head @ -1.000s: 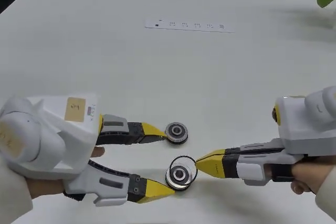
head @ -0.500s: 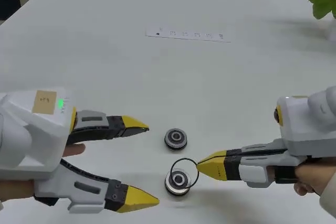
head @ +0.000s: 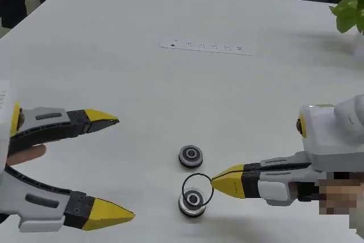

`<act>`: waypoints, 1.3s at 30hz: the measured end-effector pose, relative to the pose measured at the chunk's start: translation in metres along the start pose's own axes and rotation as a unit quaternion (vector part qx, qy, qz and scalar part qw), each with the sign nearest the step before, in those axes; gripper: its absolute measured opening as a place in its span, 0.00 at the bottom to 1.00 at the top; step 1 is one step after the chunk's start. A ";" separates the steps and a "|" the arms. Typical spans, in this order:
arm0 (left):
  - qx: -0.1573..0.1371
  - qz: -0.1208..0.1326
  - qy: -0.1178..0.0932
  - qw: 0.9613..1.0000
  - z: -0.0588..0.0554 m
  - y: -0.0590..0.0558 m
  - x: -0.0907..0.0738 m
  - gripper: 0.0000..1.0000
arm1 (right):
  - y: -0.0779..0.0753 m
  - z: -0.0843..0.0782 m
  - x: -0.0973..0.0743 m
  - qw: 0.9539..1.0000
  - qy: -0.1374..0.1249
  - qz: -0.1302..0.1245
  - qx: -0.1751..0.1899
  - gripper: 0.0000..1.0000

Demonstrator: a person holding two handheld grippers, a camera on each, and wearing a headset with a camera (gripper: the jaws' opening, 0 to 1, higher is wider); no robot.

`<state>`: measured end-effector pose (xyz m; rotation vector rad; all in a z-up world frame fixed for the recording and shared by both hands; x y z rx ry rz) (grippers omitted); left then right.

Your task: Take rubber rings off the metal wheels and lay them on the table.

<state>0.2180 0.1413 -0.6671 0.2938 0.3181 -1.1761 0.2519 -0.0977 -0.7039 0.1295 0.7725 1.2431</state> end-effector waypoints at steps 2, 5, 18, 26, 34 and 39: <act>-0.001 0.004 -0.001 1.000 0.000 -0.001 -0.005 0.86 | 0.001 0.001 0.000 1.000 -0.001 0.000 -0.002 0.00; -0.002 0.014 -0.003 1.000 0.001 -0.002 -0.011 0.88 | 0.003 0.003 -0.001 1.000 -0.002 0.002 -0.004 0.00; -0.019 0.043 -0.008 0.999 -0.008 -0.010 -0.037 0.98 | 0.015 0.015 0.002 1.000 0.006 0.013 -0.027 0.00; -0.023 0.062 -0.002 0.998 -0.017 -0.015 -0.047 1.00 | 0.021 0.023 0.006 0.999 0.011 0.023 -0.040 0.00; -0.031 0.076 0.003 0.997 -0.026 -0.017 -0.052 1.00 | 0.027 0.027 0.012 0.998 0.019 0.034 -0.049 0.00; -0.040 0.089 0.002 0.995 -0.032 -0.017 -0.056 1.00 | 0.027 0.028 0.017 0.998 0.024 0.040 -0.047 0.00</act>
Point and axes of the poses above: the centre of the closed fingertips' face, and the gripper's own axes: x roughly forward along the fingers, y roughly to its left, z roughly out of its top, the point moved 8 cm from there along -x, roughly backward along the fingers, and after that the axes turned 3 degrees about -z, right-handed, at the moved point
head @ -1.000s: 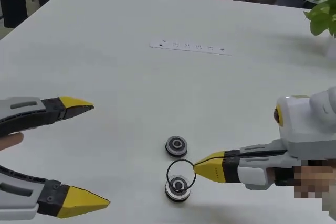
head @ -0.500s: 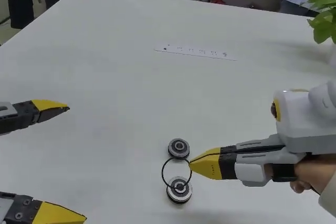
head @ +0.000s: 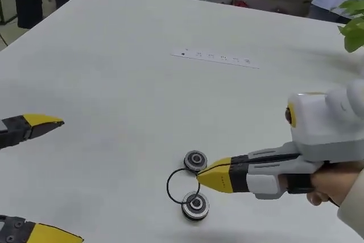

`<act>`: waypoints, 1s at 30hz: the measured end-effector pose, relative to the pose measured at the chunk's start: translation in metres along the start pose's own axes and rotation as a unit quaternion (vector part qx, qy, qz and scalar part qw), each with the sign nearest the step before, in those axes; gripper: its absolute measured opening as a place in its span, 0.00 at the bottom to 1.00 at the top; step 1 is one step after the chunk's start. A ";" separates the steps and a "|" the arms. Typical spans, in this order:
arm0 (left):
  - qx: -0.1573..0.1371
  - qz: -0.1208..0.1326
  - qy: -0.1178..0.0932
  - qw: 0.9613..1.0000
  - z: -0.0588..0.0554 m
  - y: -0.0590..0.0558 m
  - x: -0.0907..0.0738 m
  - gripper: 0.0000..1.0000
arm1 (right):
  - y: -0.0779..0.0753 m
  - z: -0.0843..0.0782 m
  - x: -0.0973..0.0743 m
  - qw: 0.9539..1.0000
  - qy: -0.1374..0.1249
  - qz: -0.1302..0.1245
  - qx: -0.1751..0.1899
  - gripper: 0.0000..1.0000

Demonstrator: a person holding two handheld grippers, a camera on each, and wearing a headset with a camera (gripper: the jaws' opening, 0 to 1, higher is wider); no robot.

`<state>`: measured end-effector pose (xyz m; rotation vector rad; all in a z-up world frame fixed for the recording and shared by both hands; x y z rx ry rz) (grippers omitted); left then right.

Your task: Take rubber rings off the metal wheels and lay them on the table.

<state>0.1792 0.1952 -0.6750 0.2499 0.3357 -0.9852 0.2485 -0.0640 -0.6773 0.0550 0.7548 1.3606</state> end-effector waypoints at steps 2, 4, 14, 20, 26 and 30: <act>-0.005 0.004 -0.001 1.000 -0.002 0.000 -0.002 1.00 | 0.000 0.001 0.003 1.000 0.003 0.002 0.000 0.00; -0.008 0.008 0.000 1.000 -0.004 0.001 -0.003 1.00 | 0.001 0.002 0.007 1.000 0.006 0.006 -0.003 0.00; -0.031 0.014 0.008 0.999 -0.017 -0.003 -0.004 1.00 | -0.001 0.007 0.026 1.000 0.018 0.024 -0.005 0.00; -0.037 0.016 0.010 0.999 -0.020 -0.003 -0.003 1.00 | -0.005 0.007 0.040 0.999 0.033 0.025 -0.009 0.00; -0.041 0.016 0.013 0.999 -0.023 -0.004 -0.002 0.99 | -0.012 -0.002 0.053 0.998 0.055 0.023 -0.010 0.00; -0.045 0.016 0.012 0.999 -0.024 -0.004 -0.001 0.99 | -0.016 -0.008 0.063 0.997 0.069 0.021 -0.012 0.00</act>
Point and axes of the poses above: the centre of the closed fingertips' face, and the gripper's own axes: x roughly forward along the fingers, y roughly to its left, z roughly out of its top, the point moved 8 cm from there along -x, roughly backward along the fingers, and after that the axes turned 3 degrees about -z, right-handed, at the moved point
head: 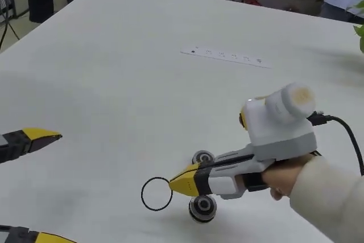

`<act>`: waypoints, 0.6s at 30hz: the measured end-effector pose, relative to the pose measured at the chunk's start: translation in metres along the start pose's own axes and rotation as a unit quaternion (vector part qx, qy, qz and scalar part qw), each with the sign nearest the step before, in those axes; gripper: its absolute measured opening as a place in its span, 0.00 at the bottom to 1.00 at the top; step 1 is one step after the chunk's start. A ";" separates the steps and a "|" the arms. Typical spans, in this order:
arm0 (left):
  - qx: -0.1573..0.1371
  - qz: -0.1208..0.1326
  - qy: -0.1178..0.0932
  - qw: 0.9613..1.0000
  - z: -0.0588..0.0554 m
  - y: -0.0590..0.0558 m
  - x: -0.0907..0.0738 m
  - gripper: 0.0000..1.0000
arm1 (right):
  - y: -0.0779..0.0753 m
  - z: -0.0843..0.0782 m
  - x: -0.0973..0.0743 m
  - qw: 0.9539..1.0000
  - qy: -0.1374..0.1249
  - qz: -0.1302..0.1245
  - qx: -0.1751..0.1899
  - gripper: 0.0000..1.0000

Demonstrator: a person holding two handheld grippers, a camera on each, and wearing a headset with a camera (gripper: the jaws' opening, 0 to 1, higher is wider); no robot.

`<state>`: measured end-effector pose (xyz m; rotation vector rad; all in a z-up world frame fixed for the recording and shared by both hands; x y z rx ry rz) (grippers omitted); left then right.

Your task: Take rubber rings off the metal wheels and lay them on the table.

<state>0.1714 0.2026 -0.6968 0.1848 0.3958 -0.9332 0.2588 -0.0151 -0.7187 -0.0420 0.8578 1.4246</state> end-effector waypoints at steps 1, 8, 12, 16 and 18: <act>0.000 -0.001 0.000 1.000 0.000 0.000 0.000 0.99 | -0.001 -0.001 0.002 1.000 0.004 0.000 0.000 0.00; -0.004 -0.002 0.002 1.000 -0.001 -0.001 0.001 0.99 | -0.007 -0.007 0.017 1.000 0.027 -0.006 0.001 0.00; -0.005 -0.002 0.003 1.000 0.000 -0.002 0.001 0.99 | -0.009 -0.010 0.023 0.999 0.034 -0.010 0.002 0.00; -0.005 -0.003 0.004 1.000 0.002 -0.003 0.002 0.99 | -0.012 -0.013 0.027 0.999 0.040 -0.018 0.000 0.00; -0.004 -0.004 0.007 1.000 0.003 -0.004 0.003 0.99 | -0.014 -0.014 0.028 0.999 0.041 -0.023 0.001 0.00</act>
Point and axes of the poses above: the centre of the closed fingertips' face, and the gripper's own axes: x roughly forward along the fingers, y roughly to its left, z roughly out of its top, the point moved 8 cm from there along -x, roughly backward along the fingers, and after that the axes turned 3 degrees about -z, right-handed, at the moved point
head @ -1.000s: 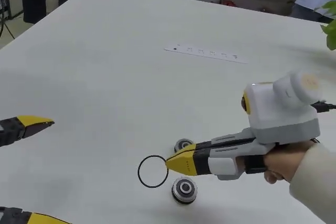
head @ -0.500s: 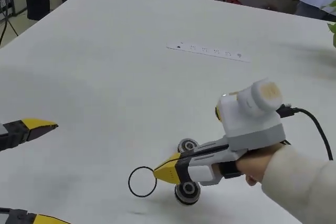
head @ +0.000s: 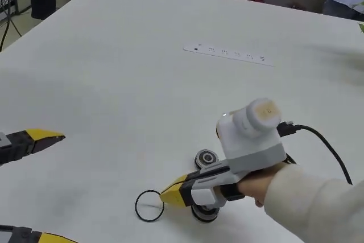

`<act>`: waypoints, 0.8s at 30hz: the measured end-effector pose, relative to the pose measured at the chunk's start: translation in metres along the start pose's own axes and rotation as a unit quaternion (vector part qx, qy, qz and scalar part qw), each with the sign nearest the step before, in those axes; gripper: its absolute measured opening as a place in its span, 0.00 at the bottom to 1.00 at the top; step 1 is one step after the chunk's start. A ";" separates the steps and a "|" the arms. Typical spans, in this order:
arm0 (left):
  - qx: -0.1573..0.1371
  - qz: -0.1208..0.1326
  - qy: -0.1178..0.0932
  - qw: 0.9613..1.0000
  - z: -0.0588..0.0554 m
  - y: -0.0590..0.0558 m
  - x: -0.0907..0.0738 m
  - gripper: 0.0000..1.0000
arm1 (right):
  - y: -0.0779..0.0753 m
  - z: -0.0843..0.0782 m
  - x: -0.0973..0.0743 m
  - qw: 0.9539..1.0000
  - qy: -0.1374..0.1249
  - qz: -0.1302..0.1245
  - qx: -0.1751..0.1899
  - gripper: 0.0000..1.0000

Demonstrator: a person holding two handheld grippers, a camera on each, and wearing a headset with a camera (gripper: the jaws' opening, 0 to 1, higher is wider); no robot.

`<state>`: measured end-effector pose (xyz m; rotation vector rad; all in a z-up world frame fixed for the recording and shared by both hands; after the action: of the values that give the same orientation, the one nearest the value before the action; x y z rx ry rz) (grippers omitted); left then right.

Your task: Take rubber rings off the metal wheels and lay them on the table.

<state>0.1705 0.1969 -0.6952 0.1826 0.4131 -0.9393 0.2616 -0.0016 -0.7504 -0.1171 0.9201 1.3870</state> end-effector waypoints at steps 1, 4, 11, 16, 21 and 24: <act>0.000 -0.001 0.000 1.000 0.000 0.000 0.000 0.99 | -0.001 0.000 0.000 1.000 0.000 -0.001 0.002 0.00; 0.000 -0.001 0.001 1.000 0.001 -0.001 0.001 0.98 | -0.002 -0.001 0.001 1.000 0.000 -0.006 0.004 0.00; 0.001 -0.003 0.003 1.000 0.003 0.000 0.000 0.98 | -0.004 -0.004 0.002 1.000 0.002 -0.011 0.009 0.00; 0.003 -0.001 0.003 1.000 0.004 0.001 -0.001 0.98 | -0.005 -0.004 0.002 1.000 0.002 -0.013 0.005 0.00; 0.004 -0.003 0.006 1.000 0.003 0.000 0.000 0.98 | -0.005 -0.004 -0.001 1.000 -0.001 -0.012 0.003 0.01; 0.005 -0.003 0.006 1.000 0.003 0.000 0.000 0.98 | -0.006 -0.005 -0.002 1.000 -0.002 -0.015 0.004 0.02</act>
<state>0.1710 0.1958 -0.6925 0.1951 0.4199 -0.9466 0.2644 -0.0071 -0.7548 -0.1218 0.9169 1.3565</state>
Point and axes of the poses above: the centre of the closed fingertips' face, and the gripper's own axes: x roughly forward along the fingers, y roughly to its left, z roughly out of its top, the point moved 8 cm from there along -x, roughly backward along the fingers, and after that the axes turned 3 degrees about -z, right-handed, at the moved point
